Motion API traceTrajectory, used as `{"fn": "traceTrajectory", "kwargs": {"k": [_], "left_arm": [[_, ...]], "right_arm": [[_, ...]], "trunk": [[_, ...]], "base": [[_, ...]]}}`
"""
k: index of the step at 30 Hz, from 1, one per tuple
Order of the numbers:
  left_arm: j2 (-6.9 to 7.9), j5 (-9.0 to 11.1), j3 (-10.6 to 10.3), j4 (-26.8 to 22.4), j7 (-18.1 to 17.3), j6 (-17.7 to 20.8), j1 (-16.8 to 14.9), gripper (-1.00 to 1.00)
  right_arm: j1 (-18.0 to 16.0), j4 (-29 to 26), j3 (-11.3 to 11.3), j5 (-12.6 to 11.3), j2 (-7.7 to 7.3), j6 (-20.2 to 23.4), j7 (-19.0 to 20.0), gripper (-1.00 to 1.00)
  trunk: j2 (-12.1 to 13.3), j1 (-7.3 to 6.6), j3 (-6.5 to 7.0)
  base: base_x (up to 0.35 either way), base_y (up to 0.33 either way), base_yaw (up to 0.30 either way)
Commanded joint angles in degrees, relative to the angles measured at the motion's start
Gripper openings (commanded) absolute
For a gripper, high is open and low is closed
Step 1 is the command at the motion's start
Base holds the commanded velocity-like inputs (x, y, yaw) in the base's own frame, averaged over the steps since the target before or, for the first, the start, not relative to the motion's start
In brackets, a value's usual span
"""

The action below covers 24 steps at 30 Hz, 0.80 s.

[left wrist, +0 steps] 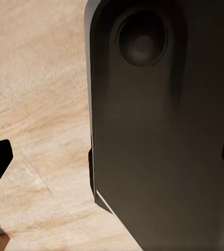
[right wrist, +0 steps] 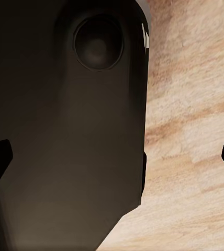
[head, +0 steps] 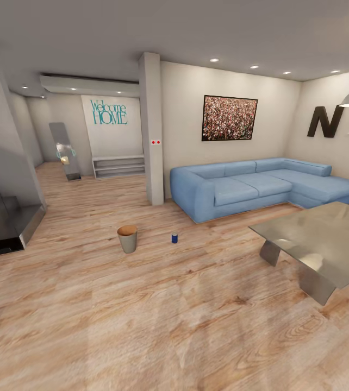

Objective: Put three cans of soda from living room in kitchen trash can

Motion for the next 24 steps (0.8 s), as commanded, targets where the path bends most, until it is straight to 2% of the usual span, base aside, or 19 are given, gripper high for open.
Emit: {"fn": "traceTrajectory", "kwargs": {"k": [1, 24], "left_arm": [[0.00, 0.0, 0.0, 0.0, 0.0, 0.0, 0.0, 1.00], [0.00, 0.0, 0.0, 0.0, 0.0, 0.0, 0.0, 1.00]], "right_arm": [[0.0, 0.0, 0.0, 0.0, 0.00, 0.0, 0.0, 1.00], [0.0, 0.0, 0.0, 0.0, 0.00, 0.0, 0.0, 1.00]], "trunk": [[0.0, 0.00, 0.00], [0.0, 0.00, 0.00]], "base": [[0.000, 0.000, 0.000], [0.000, 0.000, 0.000]]}}
